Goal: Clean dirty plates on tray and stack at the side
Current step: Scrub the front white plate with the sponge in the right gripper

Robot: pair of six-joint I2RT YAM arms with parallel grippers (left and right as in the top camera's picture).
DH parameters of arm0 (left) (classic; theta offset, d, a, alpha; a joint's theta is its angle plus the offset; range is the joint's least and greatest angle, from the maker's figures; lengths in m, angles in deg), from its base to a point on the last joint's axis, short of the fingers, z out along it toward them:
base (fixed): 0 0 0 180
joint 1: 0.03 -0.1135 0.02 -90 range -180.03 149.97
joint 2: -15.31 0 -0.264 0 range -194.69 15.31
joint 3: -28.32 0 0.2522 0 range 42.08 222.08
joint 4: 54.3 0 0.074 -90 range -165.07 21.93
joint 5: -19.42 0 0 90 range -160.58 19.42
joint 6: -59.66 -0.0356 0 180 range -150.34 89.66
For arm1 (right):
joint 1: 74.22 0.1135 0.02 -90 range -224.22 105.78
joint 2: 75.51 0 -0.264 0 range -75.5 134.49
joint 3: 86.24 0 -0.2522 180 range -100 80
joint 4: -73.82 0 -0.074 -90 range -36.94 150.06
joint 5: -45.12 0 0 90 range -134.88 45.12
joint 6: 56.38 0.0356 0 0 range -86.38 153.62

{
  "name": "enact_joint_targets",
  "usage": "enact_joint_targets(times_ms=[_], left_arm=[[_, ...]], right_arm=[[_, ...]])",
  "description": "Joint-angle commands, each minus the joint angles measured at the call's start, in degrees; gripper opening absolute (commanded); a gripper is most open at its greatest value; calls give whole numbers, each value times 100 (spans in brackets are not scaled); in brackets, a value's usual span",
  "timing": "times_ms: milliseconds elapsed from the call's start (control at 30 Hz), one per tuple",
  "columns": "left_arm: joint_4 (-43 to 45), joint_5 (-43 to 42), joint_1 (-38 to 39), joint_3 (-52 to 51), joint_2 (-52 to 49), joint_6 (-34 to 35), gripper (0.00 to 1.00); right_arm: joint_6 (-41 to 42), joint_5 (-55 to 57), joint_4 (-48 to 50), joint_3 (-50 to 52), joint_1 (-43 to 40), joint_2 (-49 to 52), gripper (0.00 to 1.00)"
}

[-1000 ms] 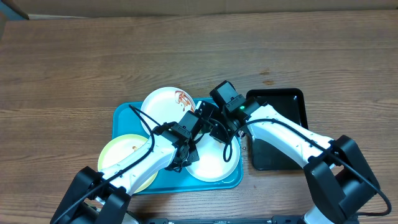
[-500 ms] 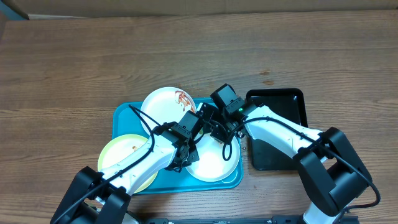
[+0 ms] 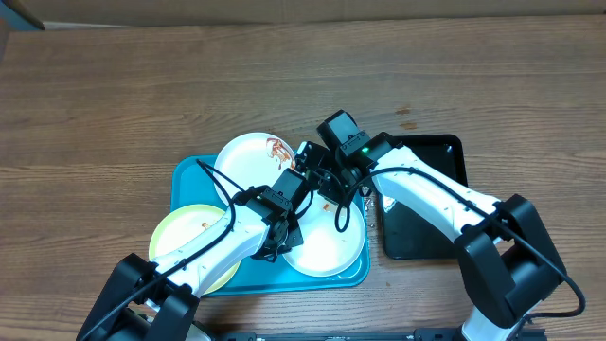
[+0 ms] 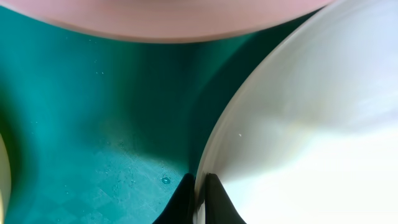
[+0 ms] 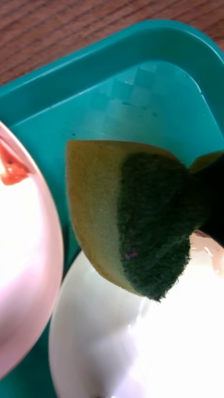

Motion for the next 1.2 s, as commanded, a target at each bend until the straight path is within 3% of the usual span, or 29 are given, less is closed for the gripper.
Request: enact_joint_targets(times_ms=[0,500,833,1167], left_arm=[[-81,227,-63,-142,-125,-136,4],[-44,227,-63,-142,-125,-136,4],[-48,227,-63,-142,-125,-136,4],[-46,225,-63,-142,-125,-131,4]], right_arm=[[-131,-216,24,26,-22,7,4],[-597,-789,564,546,-13,20,4],[-640,-435,1189,874,0,190,4],[-616,-409,595,874,22,669,4]])
